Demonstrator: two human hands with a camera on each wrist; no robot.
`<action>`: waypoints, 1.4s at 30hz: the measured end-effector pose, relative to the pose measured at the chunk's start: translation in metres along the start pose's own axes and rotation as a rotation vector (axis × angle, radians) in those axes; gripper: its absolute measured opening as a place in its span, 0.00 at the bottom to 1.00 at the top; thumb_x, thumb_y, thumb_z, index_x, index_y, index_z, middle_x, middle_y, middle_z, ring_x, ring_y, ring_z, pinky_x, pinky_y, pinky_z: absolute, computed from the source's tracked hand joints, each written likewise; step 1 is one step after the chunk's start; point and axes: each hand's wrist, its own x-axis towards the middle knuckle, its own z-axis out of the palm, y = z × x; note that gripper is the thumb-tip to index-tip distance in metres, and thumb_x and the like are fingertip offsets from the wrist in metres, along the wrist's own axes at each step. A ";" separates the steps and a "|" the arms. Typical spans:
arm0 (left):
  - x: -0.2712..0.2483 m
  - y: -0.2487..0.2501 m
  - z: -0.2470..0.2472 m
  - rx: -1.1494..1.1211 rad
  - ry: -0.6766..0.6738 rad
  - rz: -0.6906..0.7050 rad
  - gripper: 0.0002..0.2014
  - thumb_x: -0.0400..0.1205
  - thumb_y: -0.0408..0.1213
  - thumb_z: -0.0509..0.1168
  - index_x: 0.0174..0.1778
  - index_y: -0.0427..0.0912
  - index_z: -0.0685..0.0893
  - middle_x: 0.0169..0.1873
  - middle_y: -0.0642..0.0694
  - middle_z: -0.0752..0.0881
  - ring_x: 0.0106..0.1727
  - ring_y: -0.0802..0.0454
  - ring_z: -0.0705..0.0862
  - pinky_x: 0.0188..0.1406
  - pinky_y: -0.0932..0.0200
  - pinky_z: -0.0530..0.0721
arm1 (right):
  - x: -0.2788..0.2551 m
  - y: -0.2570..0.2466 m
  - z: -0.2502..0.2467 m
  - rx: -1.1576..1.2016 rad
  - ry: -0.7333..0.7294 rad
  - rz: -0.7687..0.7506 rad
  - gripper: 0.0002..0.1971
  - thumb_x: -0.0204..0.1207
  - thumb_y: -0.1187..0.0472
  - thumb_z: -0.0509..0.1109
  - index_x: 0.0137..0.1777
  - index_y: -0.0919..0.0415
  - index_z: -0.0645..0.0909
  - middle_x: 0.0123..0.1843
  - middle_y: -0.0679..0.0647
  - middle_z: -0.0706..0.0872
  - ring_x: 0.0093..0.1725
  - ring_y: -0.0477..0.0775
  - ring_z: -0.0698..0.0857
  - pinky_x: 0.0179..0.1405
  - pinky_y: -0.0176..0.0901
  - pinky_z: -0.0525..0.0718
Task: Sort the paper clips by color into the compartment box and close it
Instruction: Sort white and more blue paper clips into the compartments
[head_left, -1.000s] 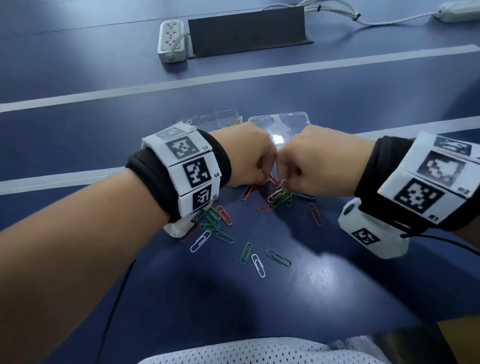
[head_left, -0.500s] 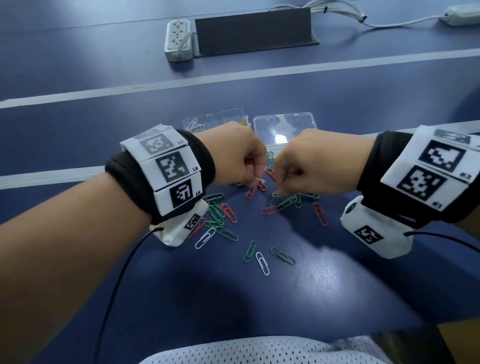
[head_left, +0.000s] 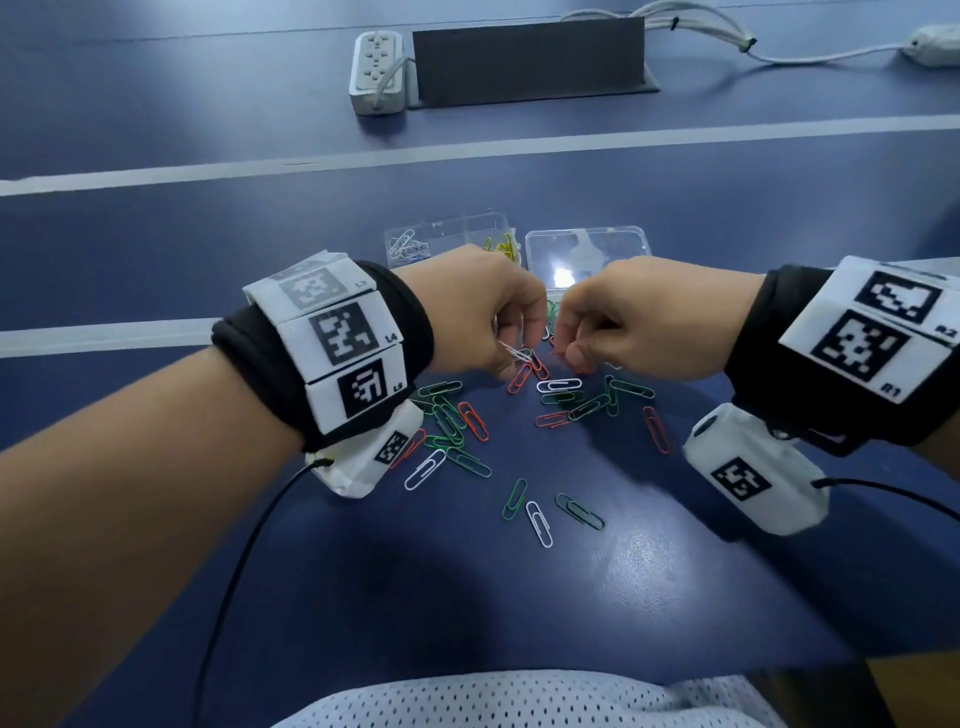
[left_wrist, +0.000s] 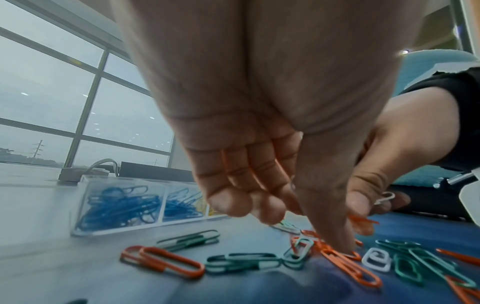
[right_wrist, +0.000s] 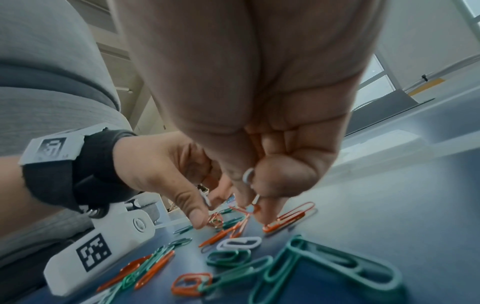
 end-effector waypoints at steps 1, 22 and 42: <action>-0.001 -0.001 0.000 -0.010 -0.007 -0.005 0.11 0.68 0.35 0.76 0.42 0.52 0.85 0.30 0.54 0.84 0.32 0.63 0.79 0.36 0.69 0.76 | 0.000 0.000 0.000 0.004 0.016 -0.004 0.08 0.76 0.62 0.67 0.42 0.45 0.78 0.35 0.43 0.86 0.30 0.33 0.78 0.32 0.23 0.71; -0.079 -0.016 0.007 0.045 -0.142 -0.197 0.15 0.83 0.49 0.54 0.32 0.48 0.67 0.30 0.51 0.76 0.36 0.50 0.74 0.41 0.55 0.71 | -0.005 -0.029 0.012 -0.283 0.087 -0.121 0.11 0.72 0.64 0.65 0.50 0.55 0.86 0.44 0.52 0.90 0.40 0.53 0.75 0.50 0.42 0.82; -0.085 -0.003 0.029 0.250 -0.063 -0.152 0.14 0.72 0.33 0.58 0.29 0.50 0.59 0.31 0.52 0.70 0.39 0.41 0.76 0.38 0.51 0.78 | -0.050 -0.067 0.053 -0.416 -0.219 -0.216 0.09 0.76 0.58 0.65 0.54 0.57 0.80 0.52 0.57 0.82 0.53 0.64 0.84 0.51 0.54 0.85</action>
